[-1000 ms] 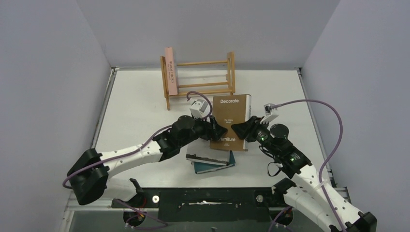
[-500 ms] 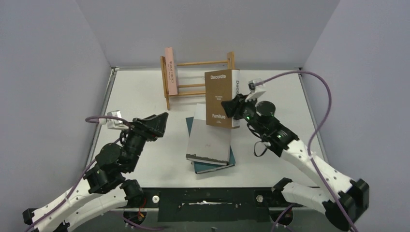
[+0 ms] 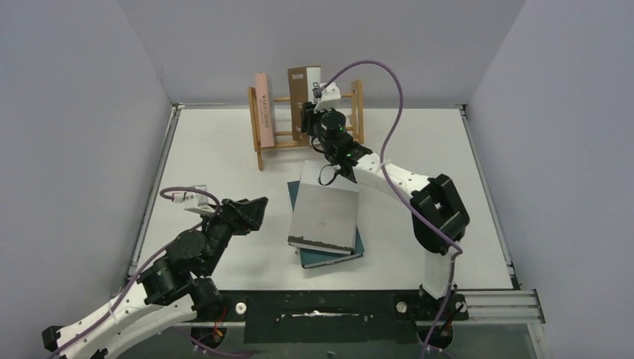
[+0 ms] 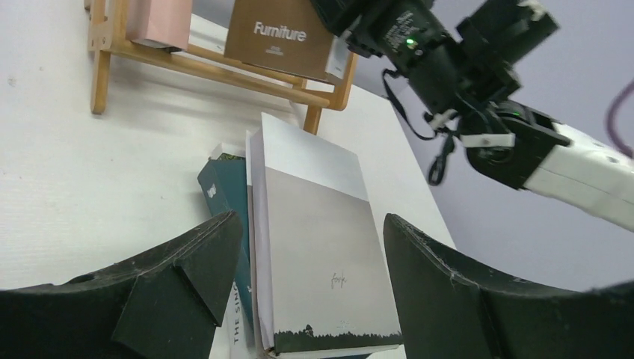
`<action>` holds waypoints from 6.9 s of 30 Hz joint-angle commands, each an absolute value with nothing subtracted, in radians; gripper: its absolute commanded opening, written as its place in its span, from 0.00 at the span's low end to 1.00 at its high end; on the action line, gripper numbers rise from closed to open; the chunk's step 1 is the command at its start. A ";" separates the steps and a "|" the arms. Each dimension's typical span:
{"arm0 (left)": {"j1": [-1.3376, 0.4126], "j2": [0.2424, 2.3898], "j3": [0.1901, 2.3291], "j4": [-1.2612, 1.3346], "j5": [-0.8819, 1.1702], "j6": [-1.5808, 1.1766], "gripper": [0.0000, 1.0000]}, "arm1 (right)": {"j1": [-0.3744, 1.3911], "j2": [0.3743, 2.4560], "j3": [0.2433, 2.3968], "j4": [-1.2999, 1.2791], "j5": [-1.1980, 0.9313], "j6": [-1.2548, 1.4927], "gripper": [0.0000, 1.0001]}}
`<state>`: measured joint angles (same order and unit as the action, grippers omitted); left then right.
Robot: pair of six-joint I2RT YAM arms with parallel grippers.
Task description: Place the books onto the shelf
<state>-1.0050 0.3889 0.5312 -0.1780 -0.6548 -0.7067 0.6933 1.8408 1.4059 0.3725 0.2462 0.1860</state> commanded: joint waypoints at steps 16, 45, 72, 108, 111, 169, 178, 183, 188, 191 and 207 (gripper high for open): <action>-1.002 0.157 0.551 -0.369 -0.758 -0.744 0.69 | 0.746 2.336 1.925 0.635 0.364 0.017 0.00; -1.002 0.091 0.531 -0.433 -0.759 -0.769 0.69 | 0.829 2.268 1.774 0.694 0.366 0.100 0.73; -1.000 0.110 0.520 -0.394 -0.713 -0.752 0.69 | 0.865 1.949 1.482 0.763 0.466 0.046 0.82; -0.768 1.016 0.652 0.044 -0.162 -0.726 0.72 | 0.719 0.691 0.569 -0.201 0.117 0.812 0.85; -0.764 1.054 0.653 0.067 -0.138 -0.728 0.72 | 0.658 0.670 0.504 -0.154 0.004 0.827 0.87; -0.845 1.434 0.634 0.568 0.142 -0.785 0.70 | 0.370 0.950 0.215 0.547 -0.514 0.910 0.57; -0.857 1.478 0.653 0.709 0.213 -0.772 0.70 | 0.369 0.730 0.285 0.297 -0.523 0.849 0.15; -0.860 1.415 0.689 0.656 0.151 -0.750 0.69 | 0.370 0.644 0.346 0.184 -0.503 0.816 0.02; -0.862 1.164 0.697 0.316 -0.205 -0.683 0.68 | 0.373 0.568 0.439 0.065 -0.430 0.756 0.02; -0.860 0.979 0.685 0.124 -0.429 -0.678 0.68 | 0.378 0.554 0.490 0.058 -0.395 0.727 0.02; -0.866 0.446 0.617 -0.206 -0.558 -0.660 0.67 | 0.644 1.115 0.780 0.593 0.145 0.363 0.00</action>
<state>-0.8623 0.4538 0.6300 -0.1146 -0.5781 -0.6815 0.6006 0.9771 0.6781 0.2832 -0.0711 0.5148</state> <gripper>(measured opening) 0.676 0.193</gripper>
